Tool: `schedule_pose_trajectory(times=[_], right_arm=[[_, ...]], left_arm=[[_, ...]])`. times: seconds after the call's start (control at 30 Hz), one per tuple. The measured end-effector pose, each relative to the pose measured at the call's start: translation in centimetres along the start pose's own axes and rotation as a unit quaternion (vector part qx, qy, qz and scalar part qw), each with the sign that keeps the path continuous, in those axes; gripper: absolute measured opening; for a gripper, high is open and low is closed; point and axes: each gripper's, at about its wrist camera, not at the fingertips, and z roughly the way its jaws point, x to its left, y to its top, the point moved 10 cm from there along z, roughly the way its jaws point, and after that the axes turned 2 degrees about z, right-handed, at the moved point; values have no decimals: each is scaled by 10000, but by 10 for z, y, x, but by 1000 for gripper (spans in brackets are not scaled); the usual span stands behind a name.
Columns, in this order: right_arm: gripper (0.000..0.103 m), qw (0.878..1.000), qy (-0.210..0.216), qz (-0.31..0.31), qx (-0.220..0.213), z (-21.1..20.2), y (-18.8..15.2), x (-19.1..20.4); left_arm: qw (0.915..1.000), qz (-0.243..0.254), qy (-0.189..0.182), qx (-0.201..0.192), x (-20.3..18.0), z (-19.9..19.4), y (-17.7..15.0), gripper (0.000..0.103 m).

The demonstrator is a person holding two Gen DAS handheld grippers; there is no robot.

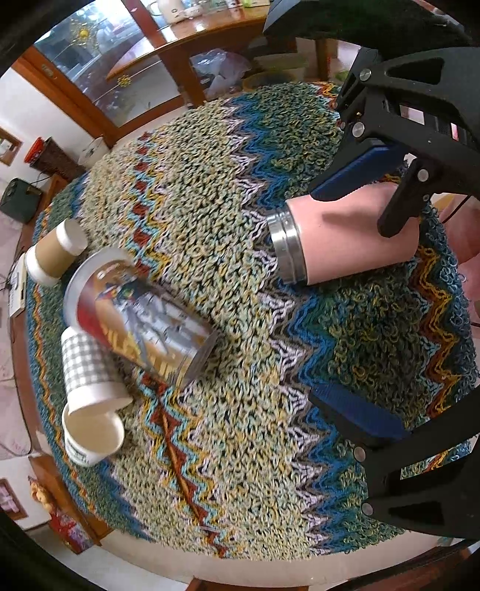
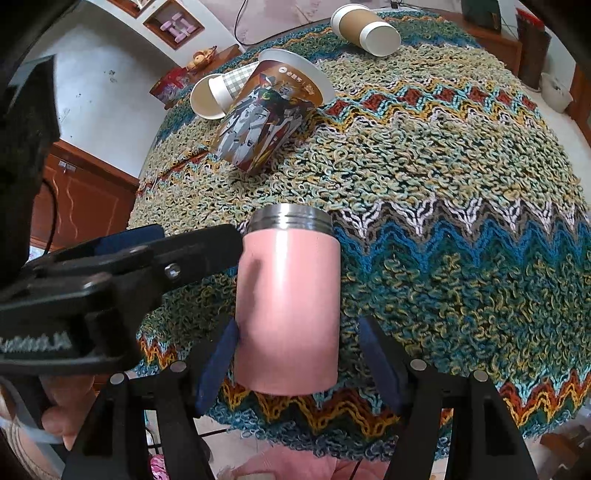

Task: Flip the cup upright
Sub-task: 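Carry the tumbler toward the left tool, tilting it with the right tool, then grasp the tumbler with the left tool while the right tool holds it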

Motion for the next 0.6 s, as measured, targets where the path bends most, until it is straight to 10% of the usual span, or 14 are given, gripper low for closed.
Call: schedule_pose_trajectory(times=[0.6], right_arm=[[69, 9999, 46, 113, -37, -19, -17, -14]], left_arm=[[9940, 224, -395, 994, -37, 37, 1, 99]])
